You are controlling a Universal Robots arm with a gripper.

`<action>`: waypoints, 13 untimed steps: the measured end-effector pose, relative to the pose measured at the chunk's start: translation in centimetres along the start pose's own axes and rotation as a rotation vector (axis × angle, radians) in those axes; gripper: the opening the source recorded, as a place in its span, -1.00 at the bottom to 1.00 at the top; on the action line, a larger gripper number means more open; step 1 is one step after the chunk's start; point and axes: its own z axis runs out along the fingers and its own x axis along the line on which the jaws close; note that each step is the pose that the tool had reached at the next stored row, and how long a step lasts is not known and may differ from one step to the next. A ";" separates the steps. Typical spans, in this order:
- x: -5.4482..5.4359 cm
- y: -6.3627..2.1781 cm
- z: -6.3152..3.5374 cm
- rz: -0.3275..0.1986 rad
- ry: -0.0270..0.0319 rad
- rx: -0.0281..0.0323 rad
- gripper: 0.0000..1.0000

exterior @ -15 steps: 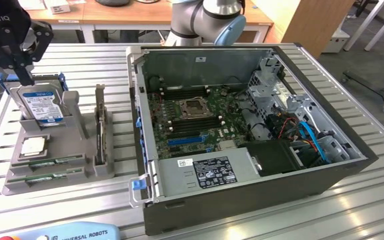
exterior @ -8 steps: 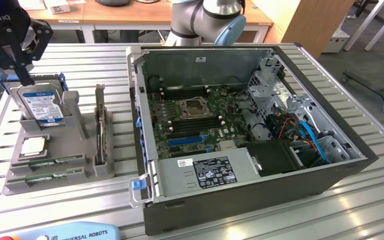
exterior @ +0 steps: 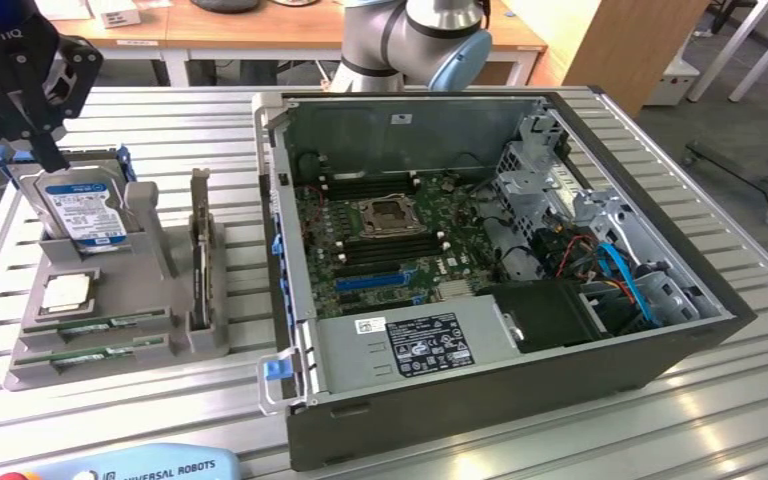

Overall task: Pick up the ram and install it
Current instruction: 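Pick up the ram and move it above insertion slot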

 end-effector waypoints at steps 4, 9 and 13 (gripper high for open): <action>0.0 0.00 0.02 -0.073 0.0034 -0.0017 -0.80; 0.0 0.00 0.05 -0.163 0.0076 -0.0039 -0.80; 0.0 0.00 0.07 -0.236 0.0111 -0.0057 -0.80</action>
